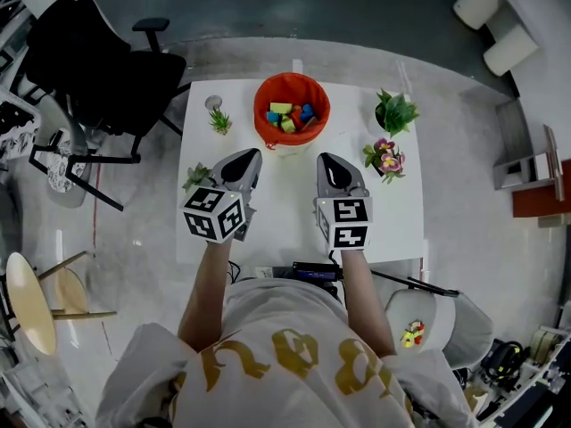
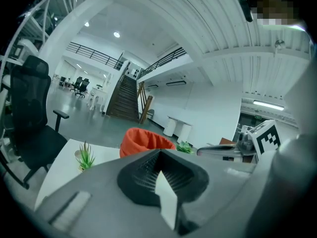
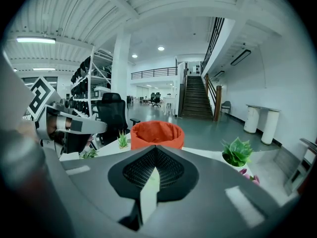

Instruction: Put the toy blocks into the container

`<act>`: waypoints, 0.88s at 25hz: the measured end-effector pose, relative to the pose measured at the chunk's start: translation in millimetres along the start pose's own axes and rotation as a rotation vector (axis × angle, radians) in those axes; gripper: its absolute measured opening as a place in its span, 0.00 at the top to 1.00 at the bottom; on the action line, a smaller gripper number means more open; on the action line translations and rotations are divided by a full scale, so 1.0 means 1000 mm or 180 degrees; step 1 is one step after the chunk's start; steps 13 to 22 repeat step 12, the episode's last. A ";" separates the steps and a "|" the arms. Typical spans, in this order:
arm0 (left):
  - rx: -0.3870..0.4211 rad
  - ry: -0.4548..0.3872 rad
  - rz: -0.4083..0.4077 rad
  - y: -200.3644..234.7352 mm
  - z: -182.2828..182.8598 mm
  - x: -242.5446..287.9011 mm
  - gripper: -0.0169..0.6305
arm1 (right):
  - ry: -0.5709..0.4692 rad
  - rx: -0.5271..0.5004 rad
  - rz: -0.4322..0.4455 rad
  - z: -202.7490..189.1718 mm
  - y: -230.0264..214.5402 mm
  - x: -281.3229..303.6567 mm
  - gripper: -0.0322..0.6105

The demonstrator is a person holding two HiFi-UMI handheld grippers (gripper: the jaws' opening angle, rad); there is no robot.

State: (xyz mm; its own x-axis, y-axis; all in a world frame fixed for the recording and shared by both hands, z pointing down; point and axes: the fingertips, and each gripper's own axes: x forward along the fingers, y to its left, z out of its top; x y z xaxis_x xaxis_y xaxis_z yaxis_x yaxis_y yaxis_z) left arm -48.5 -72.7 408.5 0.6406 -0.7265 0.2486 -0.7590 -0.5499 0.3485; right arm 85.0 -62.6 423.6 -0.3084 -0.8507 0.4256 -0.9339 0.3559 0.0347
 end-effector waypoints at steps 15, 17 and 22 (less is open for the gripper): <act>-0.0001 0.0025 -0.0033 -0.005 -0.003 0.008 0.97 | 0.0019 0.0026 0.0006 -0.005 -0.007 -0.004 0.91; -0.0001 0.0025 -0.0033 -0.005 -0.003 0.008 0.97 | 0.0019 0.0026 0.0006 -0.005 -0.007 -0.004 0.91; -0.0001 0.0025 -0.0033 -0.005 -0.003 0.008 0.97 | 0.0019 0.0026 0.0006 -0.005 -0.007 -0.004 0.91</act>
